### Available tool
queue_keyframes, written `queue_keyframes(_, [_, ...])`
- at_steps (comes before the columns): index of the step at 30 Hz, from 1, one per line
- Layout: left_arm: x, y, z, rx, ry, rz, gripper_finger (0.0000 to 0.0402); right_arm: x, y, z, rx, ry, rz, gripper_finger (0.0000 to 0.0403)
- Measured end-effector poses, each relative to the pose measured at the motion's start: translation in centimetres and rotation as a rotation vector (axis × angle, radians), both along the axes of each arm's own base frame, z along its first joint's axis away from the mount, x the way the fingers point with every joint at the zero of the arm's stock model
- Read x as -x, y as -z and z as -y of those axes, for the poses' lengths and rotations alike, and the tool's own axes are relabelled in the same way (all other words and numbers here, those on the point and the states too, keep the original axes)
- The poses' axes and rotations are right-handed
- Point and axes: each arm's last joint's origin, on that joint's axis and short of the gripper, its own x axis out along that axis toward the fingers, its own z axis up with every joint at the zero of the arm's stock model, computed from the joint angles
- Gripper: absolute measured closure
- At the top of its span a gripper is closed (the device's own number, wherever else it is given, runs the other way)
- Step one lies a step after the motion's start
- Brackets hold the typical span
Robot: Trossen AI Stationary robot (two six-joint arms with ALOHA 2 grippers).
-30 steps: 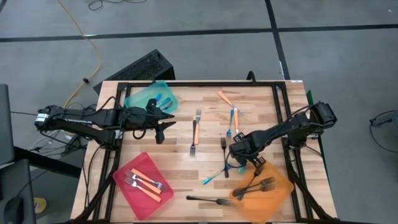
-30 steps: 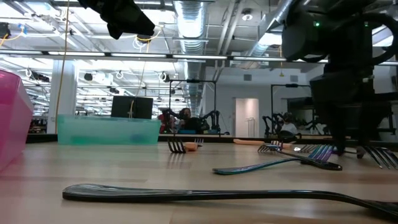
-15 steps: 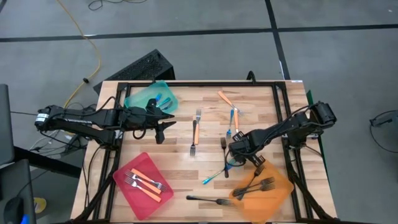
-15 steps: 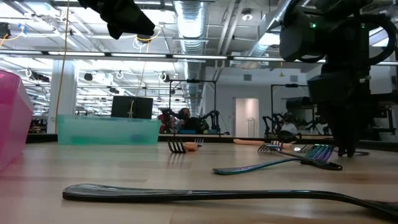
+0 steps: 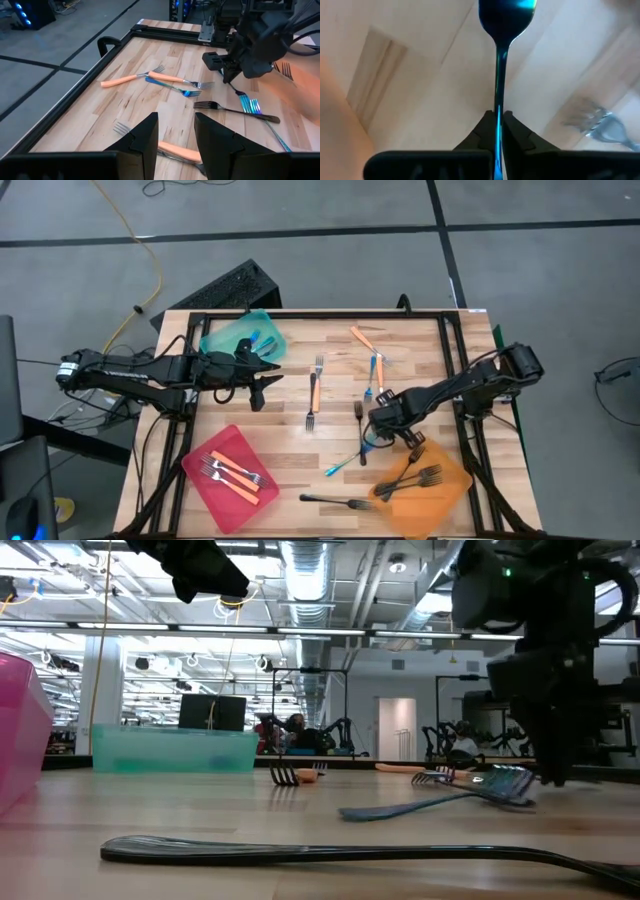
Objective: Sort silverware by color (type)
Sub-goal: Put the blue fork into the blue bin
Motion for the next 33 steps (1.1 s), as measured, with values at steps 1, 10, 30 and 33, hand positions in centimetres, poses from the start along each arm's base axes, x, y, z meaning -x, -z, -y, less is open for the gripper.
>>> queue_keyframes(1, [0.0, 0.0, 0.0, 0.000, 0.000, 0.000, 0.0290, 0.0, -0.3, 0.0, -0.006, 0.007, 0.025, 0.0371])
queue_keyframes(10, [0.0, 0.0, 0.0, 0.001, 0.000, 0.001, 0.0290, 0.6, -5.1, 1.8, 0.017, 0.185, 0.324, 0.0370])
queue_keyframes(30, [-1.0, 0.4, 0.3, -0.085, 0.114, 0.364, 0.0290, -6.2, -14.6, 2.6, -0.056, 0.066, 1.571, 0.0370])
queue_keyframes(33, [-0.8, 1.2, 0.2, -0.092, 0.097, 0.455, 0.0290, -7.3, -14.0, 2.4, -0.077, 0.057, 1.649, 0.0370])
